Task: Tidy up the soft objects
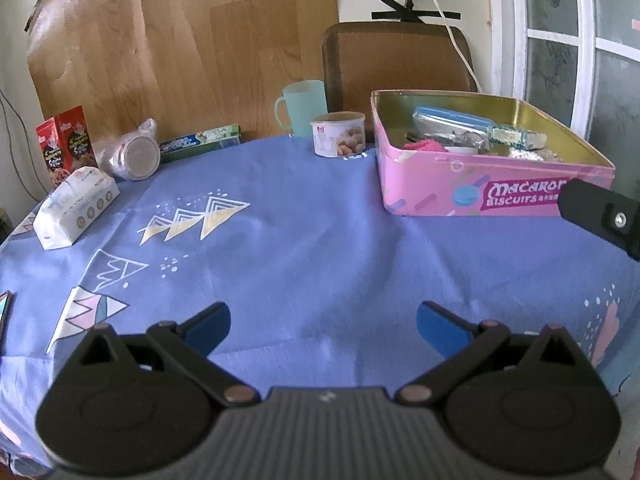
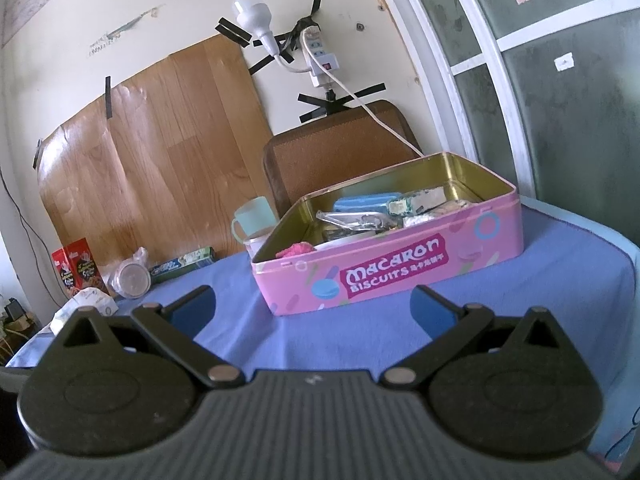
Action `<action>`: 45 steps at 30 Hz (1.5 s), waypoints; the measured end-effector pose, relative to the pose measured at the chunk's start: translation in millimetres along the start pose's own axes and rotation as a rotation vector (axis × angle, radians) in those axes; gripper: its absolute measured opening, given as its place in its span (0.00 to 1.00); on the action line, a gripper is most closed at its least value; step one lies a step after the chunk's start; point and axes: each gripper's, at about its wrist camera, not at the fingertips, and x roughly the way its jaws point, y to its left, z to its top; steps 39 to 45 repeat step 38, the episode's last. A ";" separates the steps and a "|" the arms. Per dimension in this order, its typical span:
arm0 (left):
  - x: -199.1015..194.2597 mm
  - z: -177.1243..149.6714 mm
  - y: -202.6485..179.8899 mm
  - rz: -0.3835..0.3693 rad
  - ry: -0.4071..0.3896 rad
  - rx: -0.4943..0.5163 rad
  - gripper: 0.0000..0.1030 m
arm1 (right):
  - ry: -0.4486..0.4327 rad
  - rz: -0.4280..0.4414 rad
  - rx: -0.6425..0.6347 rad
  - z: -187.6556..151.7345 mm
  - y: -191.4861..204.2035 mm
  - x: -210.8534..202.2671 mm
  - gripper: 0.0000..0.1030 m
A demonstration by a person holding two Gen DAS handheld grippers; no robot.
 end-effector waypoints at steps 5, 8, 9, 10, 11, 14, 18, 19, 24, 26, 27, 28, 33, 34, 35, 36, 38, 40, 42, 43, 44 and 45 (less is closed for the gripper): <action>2.8 -1.2 -1.8 -0.002 0.017 0.012 1.00 | 0.006 0.001 0.005 0.4 -1.8 1.5 1.00; 3.9 -2.1 -3.1 -0.004 0.026 0.018 1.00 | 0.014 0.001 0.011 0.1 -2.6 2.7 1.00; 4.3 -2.4 -3.6 -0.004 0.029 0.020 1.00 | 0.017 0.001 0.013 0.1 -2.9 3.1 1.00; 4.5 -2.7 -4.1 -0.004 0.031 0.021 1.00 | 0.018 0.000 0.015 -0.2 -2.9 3.1 1.00; 4.8 -2.8 -4.2 -0.004 0.033 0.022 1.00 | 0.020 0.000 0.017 -0.3 -3.1 3.3 1.00; 5.6 -3.0 -4.5 -0.006 0.039 0.024 1.00 | 0.022 0.001 0.019 -0.5 -3.2 3.1 1.00; 6.0 -3.4 -5.4 -0.007 0.043 0.028 1.00 | 0.025 0.002 0.021 -1.0 -3.5 3.2 1.00; 5.9 -3.5 -5.4 -0.008 0.043 0.029 1.00 | 0.026 0.002 0.022 -1.0 -3.9 3.8 1.00; 6.3 -3.4 -6.2 -0.008 0.044 0.030 1.00 | 0.032 0.003 0.026 -1.2 -4.9 4.3 1.00; 6.2 -3.5 -6.5 -0.009 0.044 0.030 1.00 | 0.033 0.002 0.028 -1.3 -5.1 4.5 1.00; 6.3 -3.5 -6.7 -0.009 0.045 0.030 1.00 | 0.034 0.002 0.028 -1.3 -5.2 4.5 1.00; 6.7 -3.6 -7.3 -0.009 0.045 0.031 1.00 | 0.033 0.003 0.028 -1.2 -5.2 4.6 1.00; 6.0 -4.5 -8.7 -0.017 0.039 0.038 1.00 | 0.033 0.003 0.027 -1.1 -5.2 4.5 1.00; 5.2 -4.7 -8.9 -0.019 0.031 0.040 1.00 | 0.032 0.003 0.027 -1.2 -5.0 4.5 1.00; 4.4 -4.7 -9.0 -0.020 0.026 0.042 1.00 | 0.032 0.003 0.027 -1.1 -4.9 4.6 1.00; 3.9 -4.8 -9.1 -0.020 0.022 0.043 1.00 | 0.032 0.003 0.026 -1.1 -4.9 4.6 1.00; 3.0 -4.4 -9.1 -0.030 0.015 0.042 1.00 | 0.032 0.003 0.027 -1.2 -5.1 4.7 1.00; 3.0 -4.4 -9.1 -0.030 0.015 0.042 1.00 | 0.032 0.003 0.027 -1.2 -5.1 4.7 1.00; 3.0 -4.4 -9.1 -0.030 0.015 0.042 1.00 | 0.032 0.003 0.027 -1.2 -5.1 4.7 1.00; 3.0 -4.4 -9.1 -0.030 0.015 0.042 1.00 | 0.032 0.003 0.027 -1.2 -5.1 4.7 1.00; 3.0 -4.4 -9.1 -0.030 0.015 0.042 1.00 | 0.032 0.003 0.027 -1.2 -5.1 4.7 1.00; 3.0 -4.4 -9.1 -0.030 0.015 0.042 1.00 | 0.032 0.003 0.027 -1.2 -5.1 4.7 1.00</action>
